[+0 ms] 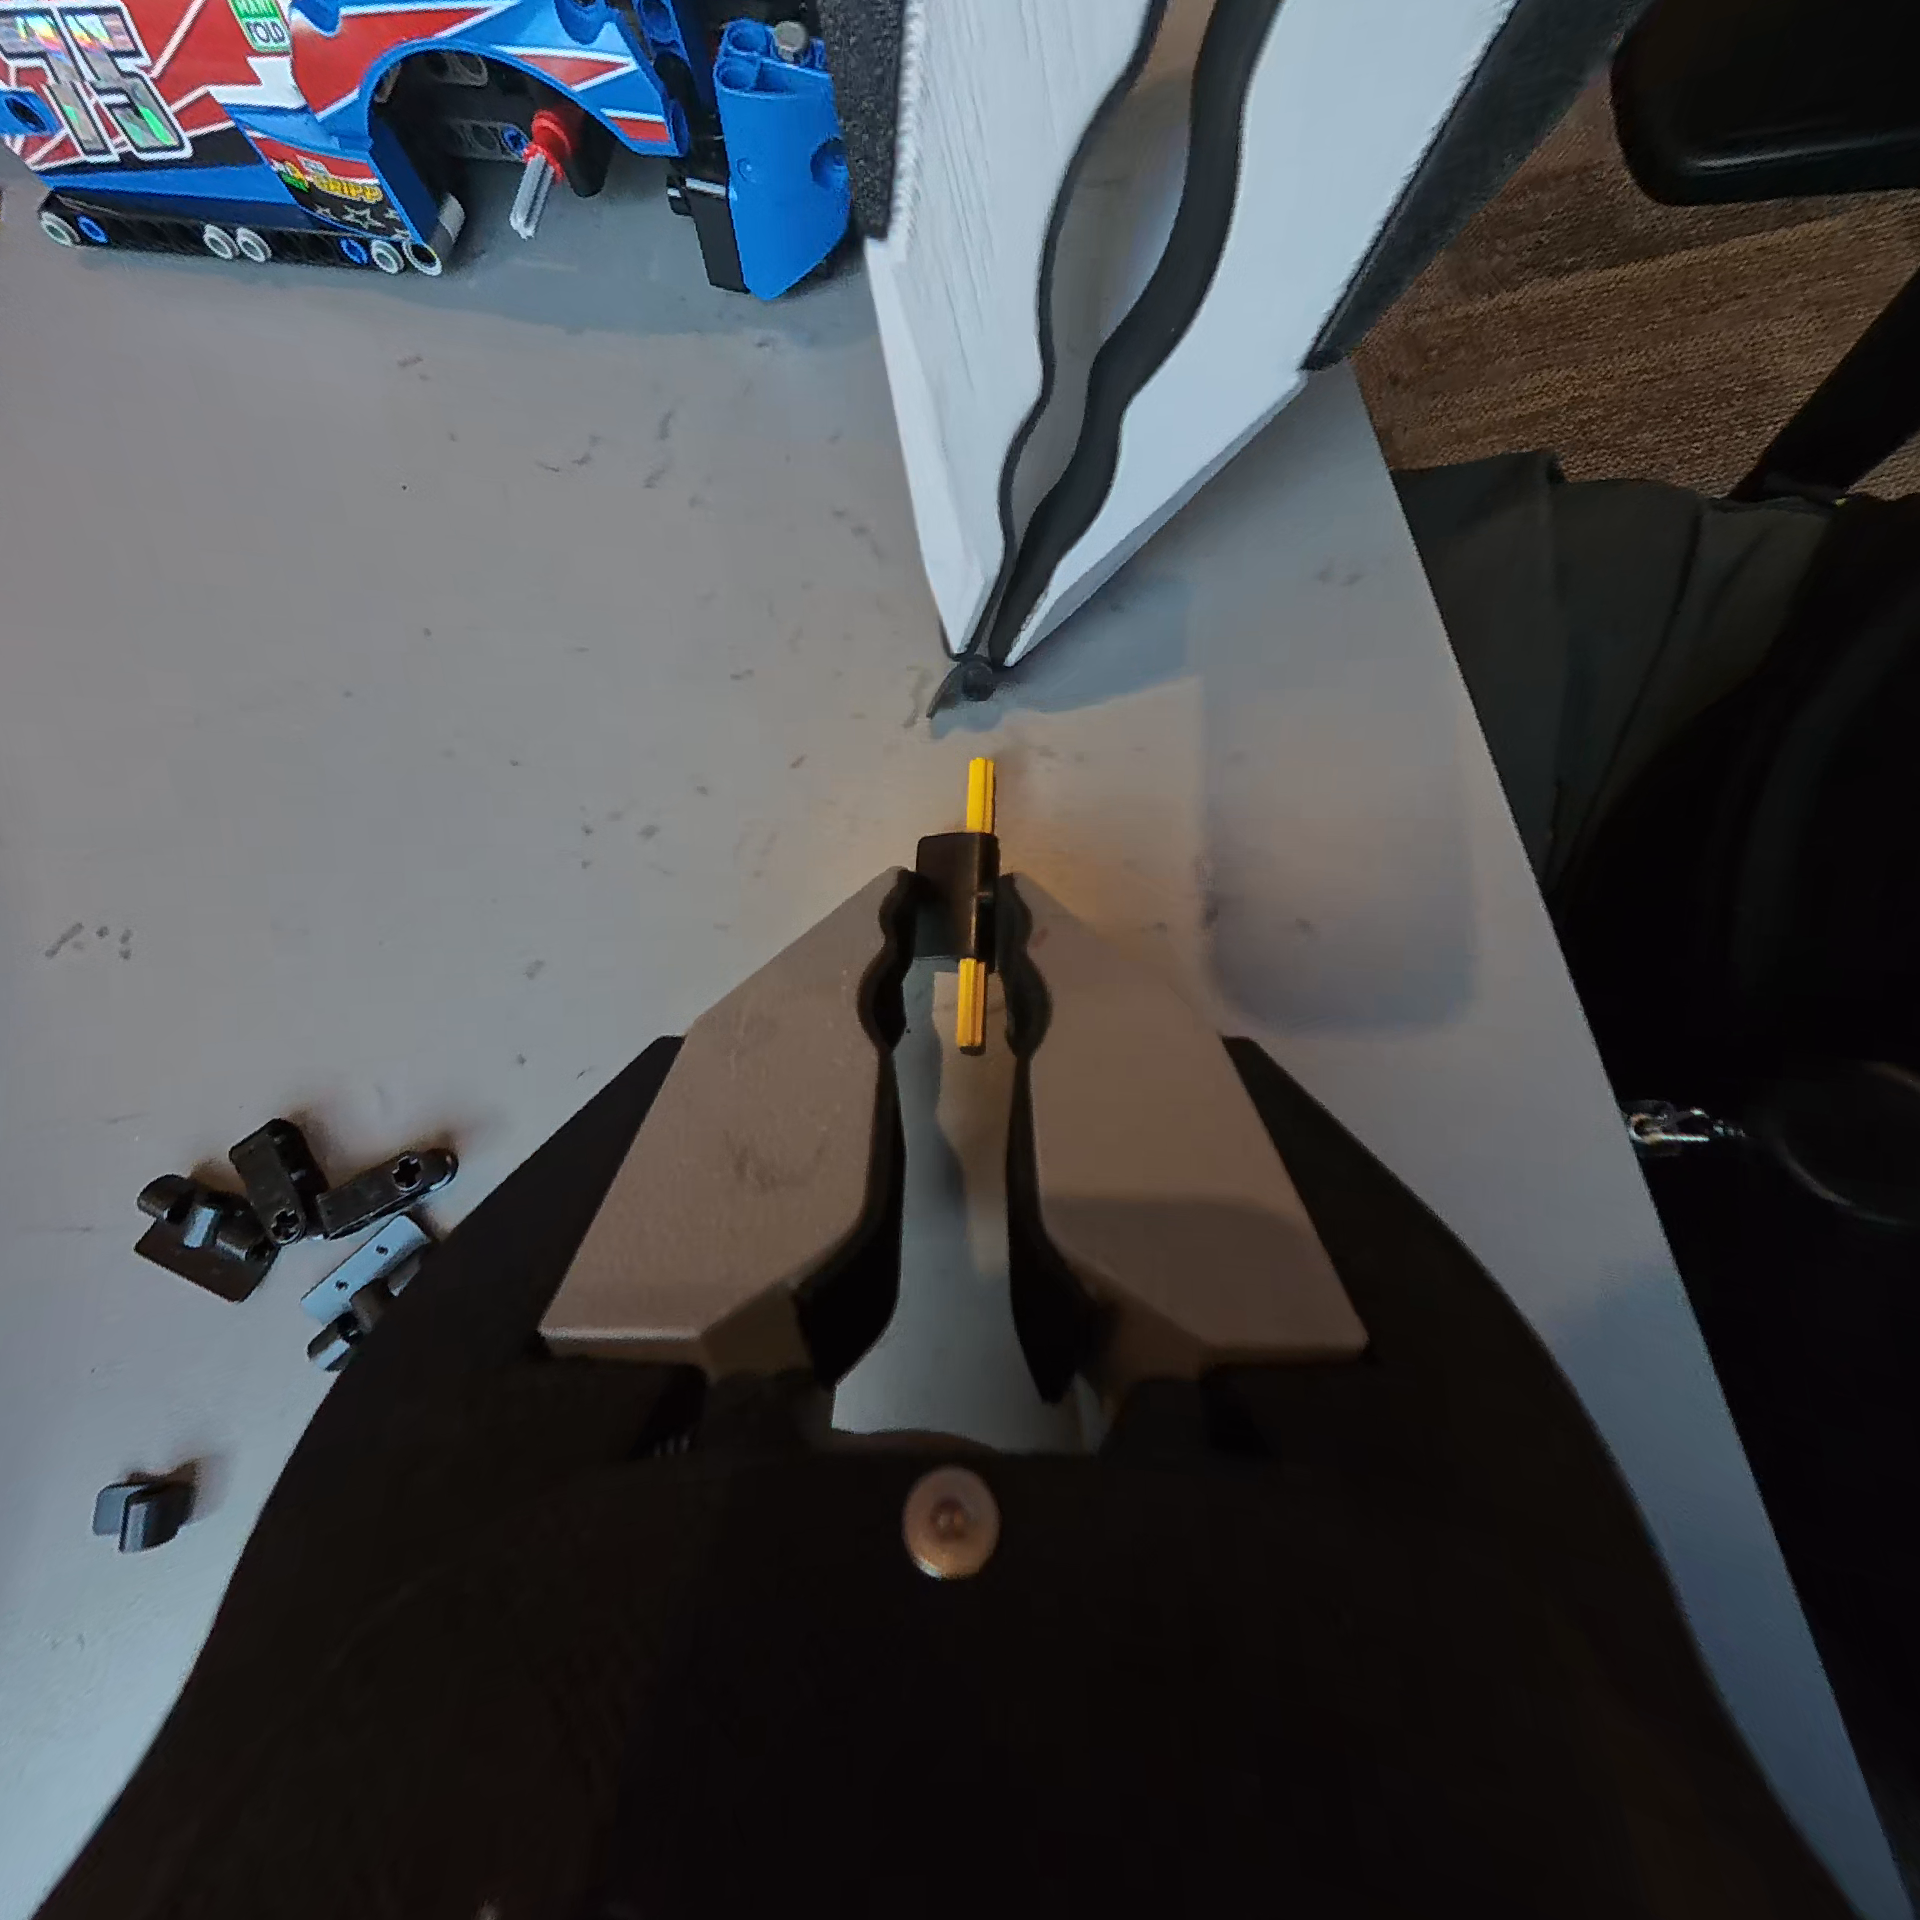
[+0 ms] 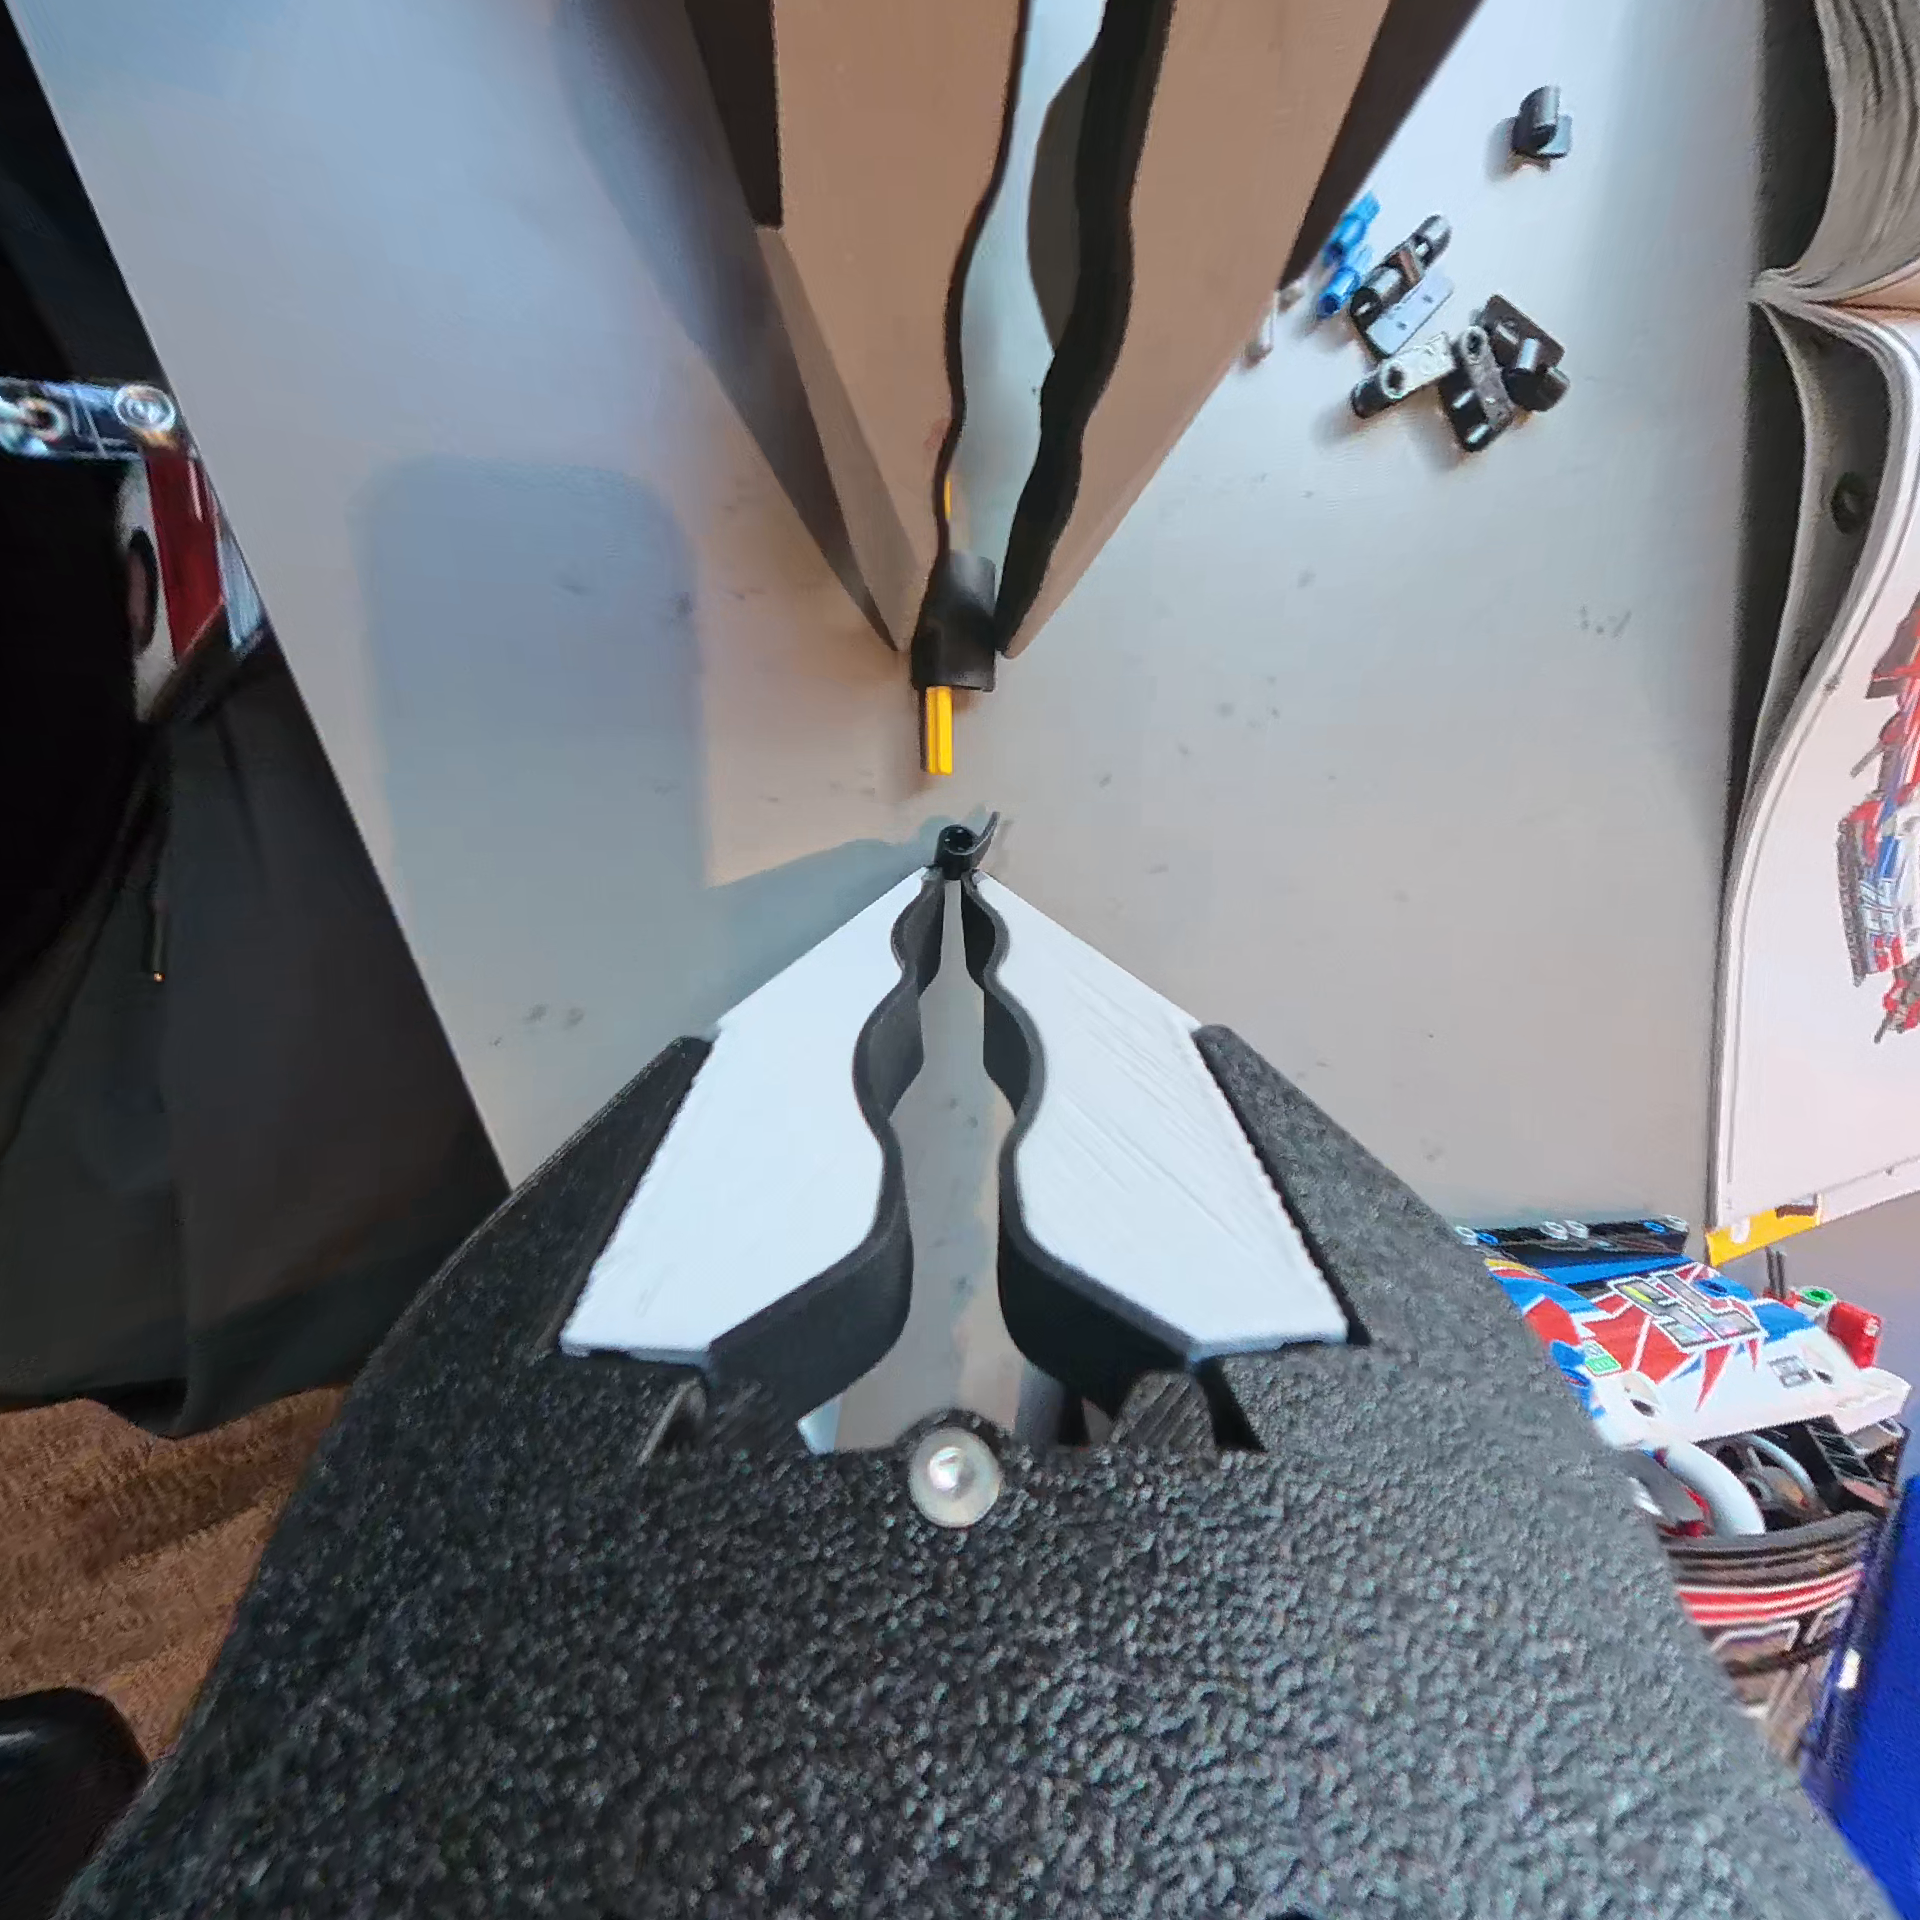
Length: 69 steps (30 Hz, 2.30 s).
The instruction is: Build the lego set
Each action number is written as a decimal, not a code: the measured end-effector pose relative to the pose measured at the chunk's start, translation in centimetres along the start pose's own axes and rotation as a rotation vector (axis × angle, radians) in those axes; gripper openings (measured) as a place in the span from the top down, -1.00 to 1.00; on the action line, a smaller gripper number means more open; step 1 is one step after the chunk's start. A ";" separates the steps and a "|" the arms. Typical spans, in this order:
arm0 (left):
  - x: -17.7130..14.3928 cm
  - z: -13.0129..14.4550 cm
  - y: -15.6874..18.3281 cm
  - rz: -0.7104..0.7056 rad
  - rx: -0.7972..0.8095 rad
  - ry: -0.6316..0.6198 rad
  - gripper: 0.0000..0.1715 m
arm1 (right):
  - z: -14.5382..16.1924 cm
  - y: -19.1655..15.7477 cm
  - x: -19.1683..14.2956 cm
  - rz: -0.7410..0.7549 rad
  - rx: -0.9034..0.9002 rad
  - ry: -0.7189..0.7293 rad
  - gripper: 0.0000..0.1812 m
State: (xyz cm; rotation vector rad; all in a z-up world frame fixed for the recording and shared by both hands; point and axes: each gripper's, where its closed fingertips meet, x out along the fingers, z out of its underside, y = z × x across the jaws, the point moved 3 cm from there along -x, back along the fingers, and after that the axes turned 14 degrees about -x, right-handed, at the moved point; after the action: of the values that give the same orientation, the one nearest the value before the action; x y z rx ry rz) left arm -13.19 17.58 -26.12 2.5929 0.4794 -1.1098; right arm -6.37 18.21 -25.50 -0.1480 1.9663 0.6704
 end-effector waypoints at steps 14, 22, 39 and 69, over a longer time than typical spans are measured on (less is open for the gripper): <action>0.2 -0.2 0.3 0.011 -0.058 0.015 0.86 | -1.4 0.5 -0.5 -0.053 -0.060 -0.034 0.92; 0.1 0.0 0.1 0.013 -0.071 0.016 0.86 | 0.3 0.7 -1.0 -0.007 0.187 -0.025 0.87; 0.0 0.1 0.1 0.005 -0.070 0.008 0.86 | 0.4 0.3 0.1 0.041 0.312 -0.001 0.84; -4.3 -1.1 -1.6 0.030 0.078 0.191 0.66 | -4.4 1.9 -2.1 0.415 0.269 0.299 0.97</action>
State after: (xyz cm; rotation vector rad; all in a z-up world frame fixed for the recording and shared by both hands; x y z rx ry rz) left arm -15.90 18.66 -22.41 2.7797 0.4448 -0.8929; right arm -9.58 17.19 -21.47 0.3524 2.3840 0.6653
